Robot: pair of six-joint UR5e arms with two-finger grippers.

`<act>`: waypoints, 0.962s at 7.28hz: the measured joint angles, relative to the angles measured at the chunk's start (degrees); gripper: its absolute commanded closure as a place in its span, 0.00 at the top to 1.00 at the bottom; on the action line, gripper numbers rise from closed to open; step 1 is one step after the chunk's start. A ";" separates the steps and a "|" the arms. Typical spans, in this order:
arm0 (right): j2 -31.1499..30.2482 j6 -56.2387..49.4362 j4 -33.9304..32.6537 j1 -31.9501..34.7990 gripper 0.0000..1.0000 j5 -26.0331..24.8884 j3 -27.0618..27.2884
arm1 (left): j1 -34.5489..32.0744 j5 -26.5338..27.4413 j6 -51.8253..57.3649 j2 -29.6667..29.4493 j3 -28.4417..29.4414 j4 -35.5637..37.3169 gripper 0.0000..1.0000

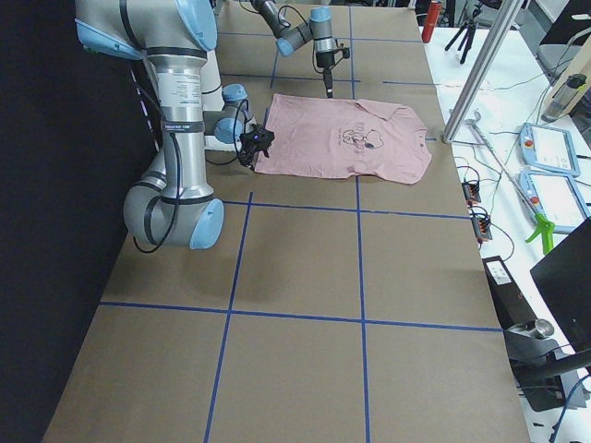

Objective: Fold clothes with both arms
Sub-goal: 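Move the left gripper to the shirt's side while the right gripper goes to the hem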

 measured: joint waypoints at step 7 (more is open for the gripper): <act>0.20 0.95 -0.10 -1.38 0.00 -0.13 -2.13 | 0.14 0.05 -0.02 -0.27 -0.49 0.20 0.85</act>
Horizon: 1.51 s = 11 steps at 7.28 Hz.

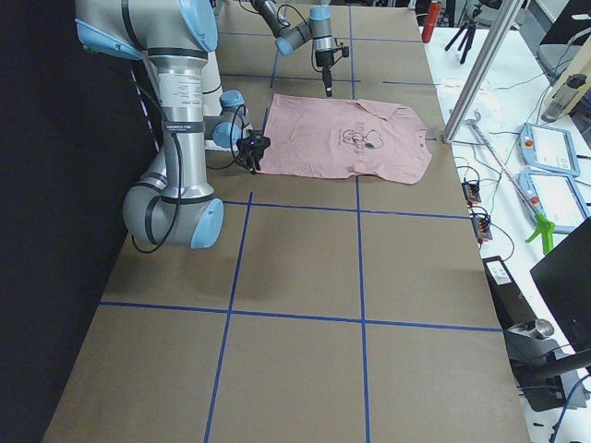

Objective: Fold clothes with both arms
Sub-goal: 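Move the left gripper to the shirt's side while the right gripper goes to the hem, then grasp the shirt hem corners nearest the robot with both grippers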

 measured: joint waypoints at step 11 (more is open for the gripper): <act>0.00 -0.55 -0.37 0.30 0.00 0.58 3.55 | 17.90 10.74 -13.73 19.14 -20.69 16.97 0.85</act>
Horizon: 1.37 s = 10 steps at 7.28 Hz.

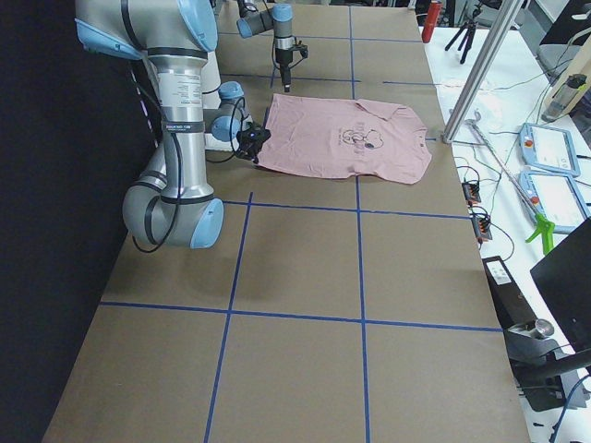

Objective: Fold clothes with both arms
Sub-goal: 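Grasp the shirt hem corners nearest the robot with both grippers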

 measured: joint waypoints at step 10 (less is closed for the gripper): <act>0.13 -0.29 0.00 0.04 0.00 0.01 -0.16 | 4.41 2.21 -5.72 3.90 1.19 -2.63 0.70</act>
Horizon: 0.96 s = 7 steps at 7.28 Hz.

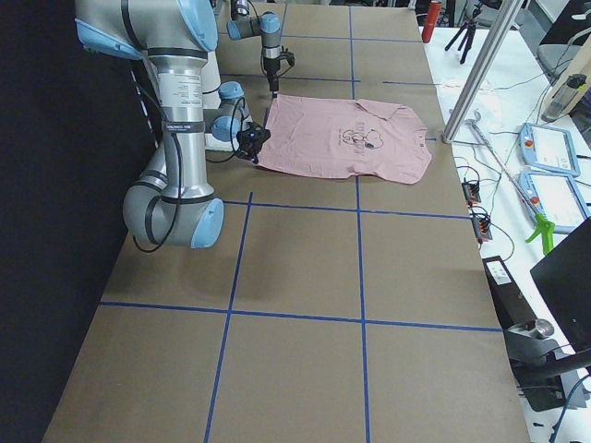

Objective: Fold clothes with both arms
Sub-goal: 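Grasp the shirt hem corners nearest the robot with both grippers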

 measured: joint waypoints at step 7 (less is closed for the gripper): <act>-0.40 -0.11 0.00 0.27 0.00 -0.11 0.26 | 0.13 0.04 -0.05 0.03 0.03 0.26 0.00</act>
